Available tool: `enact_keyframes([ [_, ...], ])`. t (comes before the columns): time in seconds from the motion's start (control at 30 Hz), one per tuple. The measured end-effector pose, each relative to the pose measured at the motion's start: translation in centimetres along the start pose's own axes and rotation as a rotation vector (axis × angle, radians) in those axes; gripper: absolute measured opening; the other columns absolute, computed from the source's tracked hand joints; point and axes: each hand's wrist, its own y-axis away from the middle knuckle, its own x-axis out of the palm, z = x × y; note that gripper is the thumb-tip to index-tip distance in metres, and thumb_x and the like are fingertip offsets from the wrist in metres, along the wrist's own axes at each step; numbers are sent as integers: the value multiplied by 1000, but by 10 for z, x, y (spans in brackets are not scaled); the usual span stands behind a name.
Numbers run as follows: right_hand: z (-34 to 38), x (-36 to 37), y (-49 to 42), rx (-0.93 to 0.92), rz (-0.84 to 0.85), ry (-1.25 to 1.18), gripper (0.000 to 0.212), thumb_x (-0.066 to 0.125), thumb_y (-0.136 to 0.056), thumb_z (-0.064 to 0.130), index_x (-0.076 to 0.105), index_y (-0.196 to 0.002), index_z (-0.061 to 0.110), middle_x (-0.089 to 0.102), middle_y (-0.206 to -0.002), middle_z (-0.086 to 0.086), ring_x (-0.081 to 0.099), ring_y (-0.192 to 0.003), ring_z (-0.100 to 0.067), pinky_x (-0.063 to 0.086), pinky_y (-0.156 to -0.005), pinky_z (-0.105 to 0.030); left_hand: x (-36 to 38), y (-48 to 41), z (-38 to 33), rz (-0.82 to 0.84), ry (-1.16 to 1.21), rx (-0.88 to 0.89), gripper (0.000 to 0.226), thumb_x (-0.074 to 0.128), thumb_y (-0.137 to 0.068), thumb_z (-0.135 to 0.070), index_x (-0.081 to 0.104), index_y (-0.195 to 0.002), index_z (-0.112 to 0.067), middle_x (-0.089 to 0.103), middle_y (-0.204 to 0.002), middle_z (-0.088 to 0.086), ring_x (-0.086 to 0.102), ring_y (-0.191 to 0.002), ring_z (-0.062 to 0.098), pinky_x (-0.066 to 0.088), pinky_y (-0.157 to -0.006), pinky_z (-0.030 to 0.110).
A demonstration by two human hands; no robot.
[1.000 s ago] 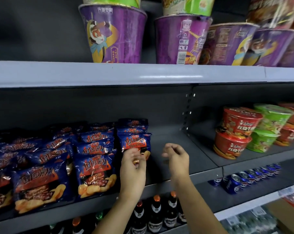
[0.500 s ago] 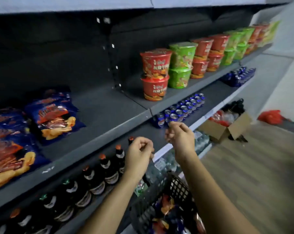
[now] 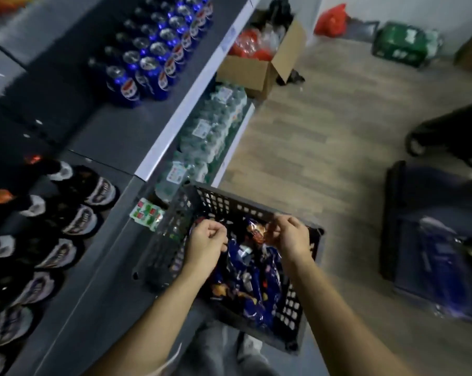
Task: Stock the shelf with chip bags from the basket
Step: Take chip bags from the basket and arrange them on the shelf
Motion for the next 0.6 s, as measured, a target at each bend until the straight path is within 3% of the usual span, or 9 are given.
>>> enact_keyframes([
  [0.2,-90,-16,-45,187,-71,77,16,55,-102,15,63,-90,10,65,-74,-5,61,-66,-17,51,-63,-32,31,-52,88,124,-135,-183,10,56,-99,-17,62,-91,-17,68,-88,6,64,-70,17,46,-64,29],
  [0.33,-146,-10,-75,271,-89,145,8,58,-100,14,62,-94,9,59,-76,-6,53,-70,-18,45,-62,-28,42,-83,145,155,-225,-285,7,57,-98,-15,62,-93,-17,67,-90,4,65,-78,18,50,-68,30],
  [0.4,-168,-2,-86,308,-73,220,9,64,-98,19,63,-98,10,64,-83,-6,57,-71,-15,48,-61,-24,44,-94,170,170,-265,-348,8,58,-97,-16,61,-90,-19,67,-88,4,65,-87,24,54,-78,37],
  [0.5,-194,13,-101,320,-9,384,27,74,-92,28,61,-112,15,65,-89,6,62,-76,-8,49,-62,-21,49,-109,201,202,-283,-430,9,59,-97,-19,60,-88,-20,65,-85,5,65,-91,28,55,-86,42],
  [0.6,-214,27,-117,282,77,605,57,79,-84,42,58,-130,18,67,-111,1,66,-99,-19,55,-83,-33,53,-119,221,215,-273,-472,4,60,-96,-22,61,-96,-18,67,-94,8,65,-93,27,53,-87,42],
])
